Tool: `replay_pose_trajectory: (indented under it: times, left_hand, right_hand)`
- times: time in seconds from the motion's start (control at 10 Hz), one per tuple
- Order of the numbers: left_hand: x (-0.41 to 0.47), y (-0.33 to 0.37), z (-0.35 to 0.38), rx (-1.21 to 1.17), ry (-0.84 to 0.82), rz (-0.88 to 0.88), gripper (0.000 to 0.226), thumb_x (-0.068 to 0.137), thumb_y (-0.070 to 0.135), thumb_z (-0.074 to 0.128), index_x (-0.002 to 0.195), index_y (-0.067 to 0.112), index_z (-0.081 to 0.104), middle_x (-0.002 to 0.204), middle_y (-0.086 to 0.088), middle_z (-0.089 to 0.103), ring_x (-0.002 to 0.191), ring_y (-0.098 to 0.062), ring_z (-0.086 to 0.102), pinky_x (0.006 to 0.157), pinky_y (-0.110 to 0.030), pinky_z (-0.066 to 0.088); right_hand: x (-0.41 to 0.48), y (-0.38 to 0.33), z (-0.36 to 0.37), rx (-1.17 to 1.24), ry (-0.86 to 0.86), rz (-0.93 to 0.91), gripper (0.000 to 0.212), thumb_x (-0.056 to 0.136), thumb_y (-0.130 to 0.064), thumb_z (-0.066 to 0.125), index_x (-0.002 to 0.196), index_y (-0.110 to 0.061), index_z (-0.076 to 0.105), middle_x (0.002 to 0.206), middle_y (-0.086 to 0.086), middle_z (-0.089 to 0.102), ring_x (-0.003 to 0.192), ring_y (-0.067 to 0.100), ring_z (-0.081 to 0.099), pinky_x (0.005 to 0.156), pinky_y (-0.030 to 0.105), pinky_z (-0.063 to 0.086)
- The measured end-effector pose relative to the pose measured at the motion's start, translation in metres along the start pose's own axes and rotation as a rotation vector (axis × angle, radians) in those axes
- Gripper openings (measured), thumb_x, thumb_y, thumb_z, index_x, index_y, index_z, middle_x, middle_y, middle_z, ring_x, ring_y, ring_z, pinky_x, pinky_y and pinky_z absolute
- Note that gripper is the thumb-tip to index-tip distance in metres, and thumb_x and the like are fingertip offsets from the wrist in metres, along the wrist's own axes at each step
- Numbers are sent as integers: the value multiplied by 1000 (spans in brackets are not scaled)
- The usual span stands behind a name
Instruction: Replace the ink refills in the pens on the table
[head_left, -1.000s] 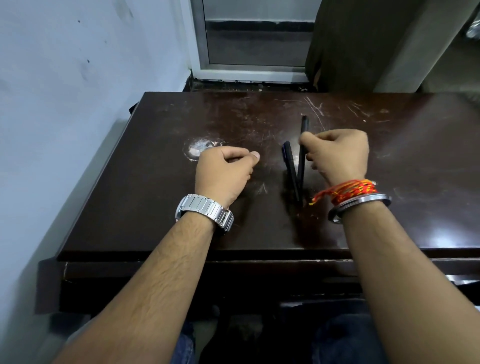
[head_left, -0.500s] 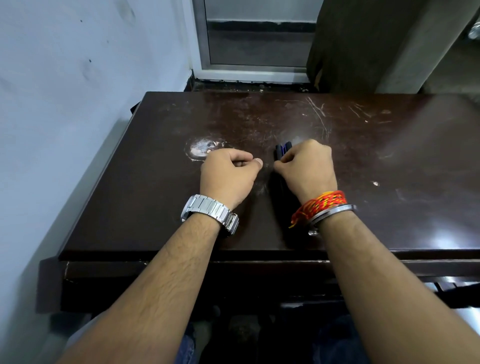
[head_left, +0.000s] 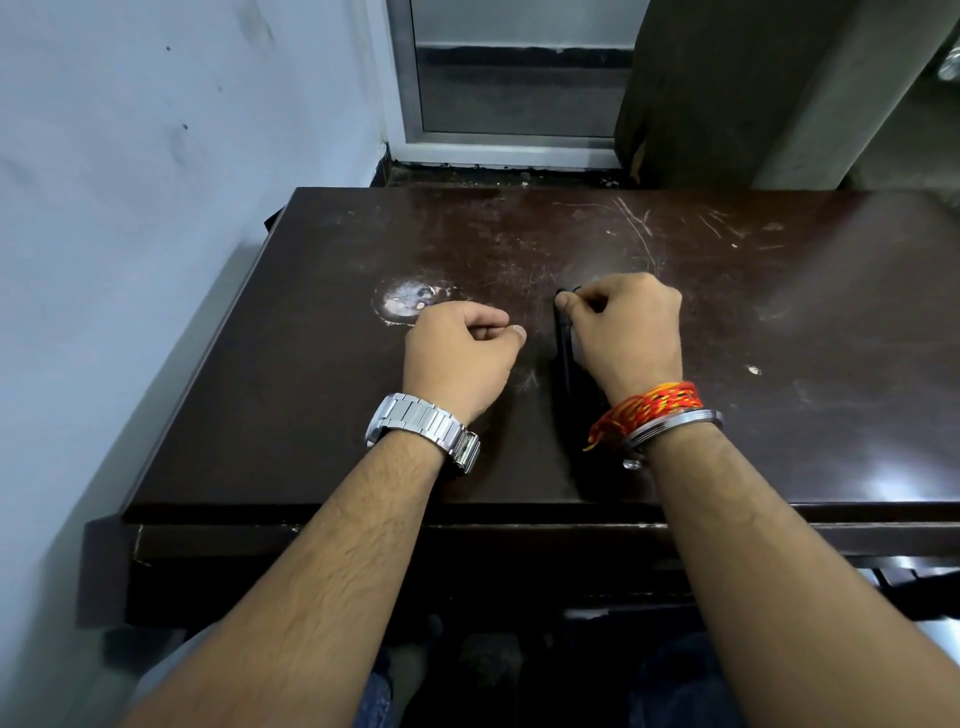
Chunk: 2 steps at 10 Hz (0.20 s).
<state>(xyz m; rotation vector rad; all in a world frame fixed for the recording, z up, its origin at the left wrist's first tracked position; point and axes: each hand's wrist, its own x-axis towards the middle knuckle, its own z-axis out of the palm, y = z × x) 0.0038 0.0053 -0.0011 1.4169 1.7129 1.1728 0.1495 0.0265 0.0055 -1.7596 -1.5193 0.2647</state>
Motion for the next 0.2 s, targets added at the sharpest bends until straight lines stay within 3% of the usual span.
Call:
replay_pose_trajectory:
  times: [0.1,0.2]
  left_hand:
    - [4,0,-6,-28,16,-3,10,77,24,77,87,24,76,63,14,66,62,-1,67,60,-15,49]
    - [3,1,-11,-5,65,17,8,78,22,76,84,26,75,65,14,66,60,0,67,55,-13,48]
  right_hand:
    - [0,-1,-2,39,28,-44,21,94,-26,65,94,-9,78,82,4,74,71,13,61,66,14,43]
    - [-1,-1,-3,73,67,-66,21,97,-20,59,94,-8,76,77,0,69,66,11,57,60,-1,36]
